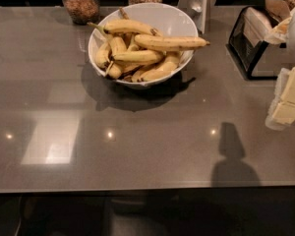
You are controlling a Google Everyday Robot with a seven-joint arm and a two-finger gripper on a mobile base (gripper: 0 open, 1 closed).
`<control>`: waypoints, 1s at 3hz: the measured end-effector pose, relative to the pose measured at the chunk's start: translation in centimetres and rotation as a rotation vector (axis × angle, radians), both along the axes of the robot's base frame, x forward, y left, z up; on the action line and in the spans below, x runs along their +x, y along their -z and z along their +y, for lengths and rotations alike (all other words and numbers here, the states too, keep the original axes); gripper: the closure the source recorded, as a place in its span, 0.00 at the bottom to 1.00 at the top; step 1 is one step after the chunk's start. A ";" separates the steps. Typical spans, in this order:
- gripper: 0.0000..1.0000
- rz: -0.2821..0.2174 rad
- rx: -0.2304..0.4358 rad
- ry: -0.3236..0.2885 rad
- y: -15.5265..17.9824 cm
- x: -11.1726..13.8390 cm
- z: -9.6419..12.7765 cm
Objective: Pick banana from white bowl
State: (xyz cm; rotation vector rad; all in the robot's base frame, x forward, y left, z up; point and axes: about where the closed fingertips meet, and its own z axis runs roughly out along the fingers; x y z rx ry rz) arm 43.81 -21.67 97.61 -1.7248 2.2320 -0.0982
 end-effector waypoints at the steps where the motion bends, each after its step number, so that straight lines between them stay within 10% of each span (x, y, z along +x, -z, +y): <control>1: 0.00 0.000 0.000 0.000 0.0 0.0 0.0; 3: 0.00 -0.162 0.158 -0.103 -1.0 3.7 4.1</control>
Offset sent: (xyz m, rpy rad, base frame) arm 0.0280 0.0359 0.0073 0.1548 -0.1522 0.1065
